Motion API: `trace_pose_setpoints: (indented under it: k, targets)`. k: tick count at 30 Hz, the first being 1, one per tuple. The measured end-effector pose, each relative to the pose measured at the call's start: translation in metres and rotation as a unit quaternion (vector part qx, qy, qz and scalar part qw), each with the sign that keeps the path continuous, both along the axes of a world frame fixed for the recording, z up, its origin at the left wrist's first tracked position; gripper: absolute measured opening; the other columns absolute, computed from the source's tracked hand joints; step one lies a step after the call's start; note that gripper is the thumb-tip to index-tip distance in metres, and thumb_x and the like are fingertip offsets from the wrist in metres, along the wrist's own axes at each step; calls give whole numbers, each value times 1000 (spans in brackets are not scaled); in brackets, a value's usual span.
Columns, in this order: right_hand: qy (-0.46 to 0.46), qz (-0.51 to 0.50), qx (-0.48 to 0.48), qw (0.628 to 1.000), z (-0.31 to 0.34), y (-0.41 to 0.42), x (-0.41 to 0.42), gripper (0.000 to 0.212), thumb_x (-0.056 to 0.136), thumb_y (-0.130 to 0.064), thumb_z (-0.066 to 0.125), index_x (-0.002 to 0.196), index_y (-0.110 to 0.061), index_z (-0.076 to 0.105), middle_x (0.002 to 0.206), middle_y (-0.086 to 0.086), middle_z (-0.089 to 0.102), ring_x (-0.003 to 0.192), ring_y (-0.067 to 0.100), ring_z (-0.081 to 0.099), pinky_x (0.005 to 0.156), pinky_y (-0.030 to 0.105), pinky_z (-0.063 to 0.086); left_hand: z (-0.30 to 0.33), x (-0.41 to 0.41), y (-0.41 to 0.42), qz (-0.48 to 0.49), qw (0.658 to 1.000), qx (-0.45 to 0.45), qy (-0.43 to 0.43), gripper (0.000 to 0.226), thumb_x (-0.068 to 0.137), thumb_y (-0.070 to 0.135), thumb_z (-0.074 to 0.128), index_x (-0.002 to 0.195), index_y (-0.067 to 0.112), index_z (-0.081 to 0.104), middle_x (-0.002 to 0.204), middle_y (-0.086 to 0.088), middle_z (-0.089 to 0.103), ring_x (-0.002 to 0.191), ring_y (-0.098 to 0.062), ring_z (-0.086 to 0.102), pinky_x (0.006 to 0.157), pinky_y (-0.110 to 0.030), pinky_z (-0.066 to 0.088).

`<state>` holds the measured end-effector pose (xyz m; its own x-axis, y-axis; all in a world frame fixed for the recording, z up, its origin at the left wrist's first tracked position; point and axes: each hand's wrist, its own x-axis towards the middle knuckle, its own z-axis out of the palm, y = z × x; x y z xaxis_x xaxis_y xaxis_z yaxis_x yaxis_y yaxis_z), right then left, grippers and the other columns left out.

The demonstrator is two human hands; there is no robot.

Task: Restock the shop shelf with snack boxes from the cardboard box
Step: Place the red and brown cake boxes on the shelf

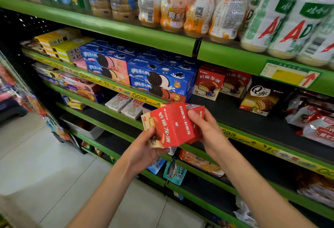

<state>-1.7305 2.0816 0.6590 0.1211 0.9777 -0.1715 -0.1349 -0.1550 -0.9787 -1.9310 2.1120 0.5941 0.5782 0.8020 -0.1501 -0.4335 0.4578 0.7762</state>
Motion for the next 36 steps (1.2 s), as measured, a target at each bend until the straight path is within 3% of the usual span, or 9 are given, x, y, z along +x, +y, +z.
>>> trace_pose_setpoints:
  k: [3, 6, 12, 15, 18, 22, 27, 30, 36]
  targets:
    - [-44, -20, -4, 999, 4, -3, 14, 53, 73, -64, 69, 112, -30, 60, 99, -2, 76, 88, 15, 74, 72, 33, 55, 3, -7, 0, -31, 999, 30, 28, 49, 65, 50, 86, 103, 22, 77, 105, -8, 74, 96, -23, 72, 84, -40, 58]
    - [-49, -24, -13, 998, 7, -4, 35, 26, 89, -37, 66, 109, -25, 55, 95, 5, 73, 76, 17, 74, 55, 33, 55, 3, -11, 1, 13, 1000, -1, -10, 51, 62, 51, 88, 101, 20, 76, 100, -12, 73, 91, -28, 72, 76, -44, 59]
    - [-22, 70, -44, 996, 16, -12, 68, 54, 68, -30, 73, 119, -28, 58, 99, 4, 75, 86, 22, 73, 71, 43, 58, 3, -8, 2, 167, 978, -66, -103, 24, 71, 42, 75, 90, 26, 77, 100, -7, 72, 98, -27, 70, 93, -51, 50]
    - [-30, 75, -35, 996, 19, -14, 71, 52, 66, -33, 76, 116, -37, 63, 103, 4, 75, 90, 22, 73, 77, 45, 58, 3, 2, -3, 194, 972, -71, -108, 17, 77, 36, 69, 91, 28, 76, 96, -2, 73, 92, -20, 70, 89, -46, 51]
    - [-39, 68, -17, 997, 26, -13, 72, 44, 60, -39, 80, 103, -44, 71, 101, 3, 75, 88, 21, 73, 66, 34, 58, 8, 16, -7, 214, 963, -118, -113, 32, 78, 40, 70, 106, 26, 70, 103, -4, 73, 96, -21, 71, 88, -45, 49]
    - [-39, 70, 0, 997, 32, -11, 68, 43, 61, -39, 80, 104, -41, 74, 101, 6, 76, 87, 21, 73, 69, 31, 56, 19, 32, -10, 187, 973, -95, -100, 43, 82, 45, 67, 119, 23, 62, 107, -7, 71, 97, -21, 70, 94, -48, 49]
    - [-62, 23, 37, 997, 40, -6, 54, 48, 68, -42, 85, 112, -30, 68, 104, 5, 75, 93, 24, 74, 72, 32, 59, 27, 58, -26, 94, 992, -74, -30, 78, 73, 39, 76, 140, 13, 47, 116, -14, 63, 100, -25, 65, 77, -43, 54]
    - [-66, -50, 73, 994, 41, -8, 51, 46, 62, -51, 84, 102, -35, 67, 100, 1, 75, 90, 23, 74, 72, 38, 60, 26, 65, -33, 95, 992, -81, -28, 80, 70, 34, 78, 140, 13, 46, 116, -12, 67, 102, -23, 66, 73, -41, 56]
    - [-70, -133, 125, 981, 34, -15, 45, 35, 70, -49, 83, 93, -34, 63, 93, -2, 74, 82, 20, 75, 56, 28, 57, 28, 75, -44, 79, 992, -73, -64, 79, 63, 27, 88, 132, 14, 51, 113, -11, 69, 98, -22, 70, 71, -37, 58]
